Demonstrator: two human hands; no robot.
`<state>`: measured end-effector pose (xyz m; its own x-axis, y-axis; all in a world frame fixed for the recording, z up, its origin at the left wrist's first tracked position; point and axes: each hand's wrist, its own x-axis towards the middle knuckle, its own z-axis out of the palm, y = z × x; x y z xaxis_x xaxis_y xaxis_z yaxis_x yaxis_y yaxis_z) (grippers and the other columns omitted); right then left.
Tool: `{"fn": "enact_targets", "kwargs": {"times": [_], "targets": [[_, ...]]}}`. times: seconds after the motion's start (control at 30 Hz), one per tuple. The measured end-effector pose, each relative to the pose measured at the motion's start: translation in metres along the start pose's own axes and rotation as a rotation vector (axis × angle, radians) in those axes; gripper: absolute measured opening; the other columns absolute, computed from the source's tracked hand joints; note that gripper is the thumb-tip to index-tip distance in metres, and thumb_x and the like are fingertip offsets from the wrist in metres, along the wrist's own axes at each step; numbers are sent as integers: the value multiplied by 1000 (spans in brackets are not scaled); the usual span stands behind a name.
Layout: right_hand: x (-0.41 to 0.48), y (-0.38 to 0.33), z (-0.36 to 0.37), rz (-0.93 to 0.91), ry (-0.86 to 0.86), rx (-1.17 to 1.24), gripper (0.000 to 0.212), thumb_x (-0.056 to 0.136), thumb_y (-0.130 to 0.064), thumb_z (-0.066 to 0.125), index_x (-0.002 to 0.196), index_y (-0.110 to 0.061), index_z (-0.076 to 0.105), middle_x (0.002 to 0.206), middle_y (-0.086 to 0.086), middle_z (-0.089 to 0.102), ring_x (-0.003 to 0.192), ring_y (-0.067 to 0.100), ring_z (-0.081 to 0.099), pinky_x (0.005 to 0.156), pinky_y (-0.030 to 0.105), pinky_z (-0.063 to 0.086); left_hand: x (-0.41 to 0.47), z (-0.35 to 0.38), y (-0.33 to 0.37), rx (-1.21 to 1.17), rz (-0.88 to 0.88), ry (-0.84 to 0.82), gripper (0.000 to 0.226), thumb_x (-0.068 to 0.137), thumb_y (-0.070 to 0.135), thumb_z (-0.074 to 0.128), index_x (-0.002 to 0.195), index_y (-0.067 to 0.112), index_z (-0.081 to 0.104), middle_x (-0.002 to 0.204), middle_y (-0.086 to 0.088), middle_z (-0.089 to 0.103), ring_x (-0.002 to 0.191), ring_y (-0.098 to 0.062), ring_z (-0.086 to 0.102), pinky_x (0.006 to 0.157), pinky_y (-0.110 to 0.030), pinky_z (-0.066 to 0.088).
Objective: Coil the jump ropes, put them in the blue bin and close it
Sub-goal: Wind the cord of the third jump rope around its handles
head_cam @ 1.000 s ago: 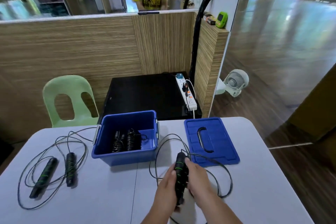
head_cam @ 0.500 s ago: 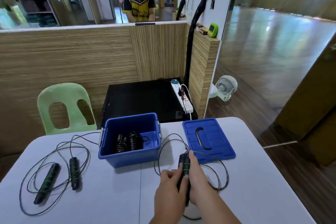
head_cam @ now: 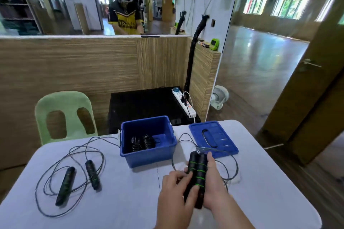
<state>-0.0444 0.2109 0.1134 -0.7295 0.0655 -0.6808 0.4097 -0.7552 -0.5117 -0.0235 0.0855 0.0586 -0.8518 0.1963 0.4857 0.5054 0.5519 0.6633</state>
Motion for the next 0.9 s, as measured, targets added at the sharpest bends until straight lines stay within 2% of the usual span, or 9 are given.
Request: {"fn": "enact_targets", "kwargs": {"times": [0.2, 0.33, 0.43, 0.5, 0.6, 0.7, 0.8, 0.83, 0.9], "targets": [[-41, -6, 10, -64, -81, -14, 80, 80, -81, 57, 87, -3, 68, 80, 16, 61, 67, 29, 60, 71, 39, 50, 1, -25, 21, -16, 128, 12, 38, 84, 38, 64, 120, 35, 73, 115, 28, 53, 101, 2, 53, 74, -13, 52], [-65, -22, 14, -108, -131, -130, 78, 76, -77, 58, 93, -2, 66, 75, 17, 62, 59, 28, 61, 61, 34, 53, 6, -35, 35, -86, 189, 54, 26, 87, 37, 64, 109, 36, 77, 108, 27, 59, 105, 12, 48, 85, 0, 39], [-77, -34, 10, -122, -215, -293, 76, 78, -78, 57, 90, -4, 72, 80, 17, 66, 64, 28, 64, 60, 31, 53, 27, -52, 54, -166, 99, 48, 18, 93, 41, 58, 92, 35, 74, 93, 26, 57, 99, 4, 54, 78, -6, 40], [-89, -42, 10, -126, -259, -433, 74, 80, -80, 55, 93, -8, 73, 82, 14, 62, 66, 27, 57, 63, 34, 48, 49, -66, 71, -211, 12, 61, 18, 95, 38, 55, 84, 33, 70, 87, 20, 58, 95, -5, 56, 73, -14, 42], [-105, -59, 8, -118, -301, -650, 71, 87, -75, 55, 97, -8, 76, 83, 15, 62, 66, 28, 57, 62, 36, 48, 83, -89, 100, -285, -19, 86, 19, 96, 40, 52, 90, 37, 69, 95, 21, 64, 100, -5, 60, 81, -20, 46], [-122, -79, 15, -122, -393, -937, 64, 85, -69, 63, 101, -8, 73, 86, 15, 63, 66, 28, 58, 65, 37, 49, 113, -106, 121, -385, -36, -85, 34, 97, 54, 41, 93, 34, 69, 96, 21, 66, 98, 3, 59, 91, -25, 45], [-140, -98, 29, -220, -447, -1220, 56, 83, -60, 69, 99, -7, 69, 81, 15, 64, 63, 28, 58, 64, 37, 49, 139, -117, 130, -422, -104, -316, 55, 100, 61, 35, 97, 30, 79, 108, 13, 76, 112, 3, 63, 105, -27, 41], [-145, -105, 34, -269, -463, -1296, 51, 86, -56, 70, 98, -7, 68, 79, 14, 65, 64, 29, 58, 64, 38, 49, 144, -121, 133, -414, -112, -372, 58, 102, 60, 33, 95, 27, 81, 105, 10, 77, 110, 0, 66, 105, -26, 41], [-155, -120, 46, -381, -480, -1444, 43, 89, -53, 71, 93, -10, 69, 76, 9, 68, 67, 28, 60, 66, 38, 52, 151, -128, 141, -358, -121, -424, 62, 108, 54, 33, 86, 20, 81, 90, 7, 78, 93, -2, 70, 91, -20, 45]]}}
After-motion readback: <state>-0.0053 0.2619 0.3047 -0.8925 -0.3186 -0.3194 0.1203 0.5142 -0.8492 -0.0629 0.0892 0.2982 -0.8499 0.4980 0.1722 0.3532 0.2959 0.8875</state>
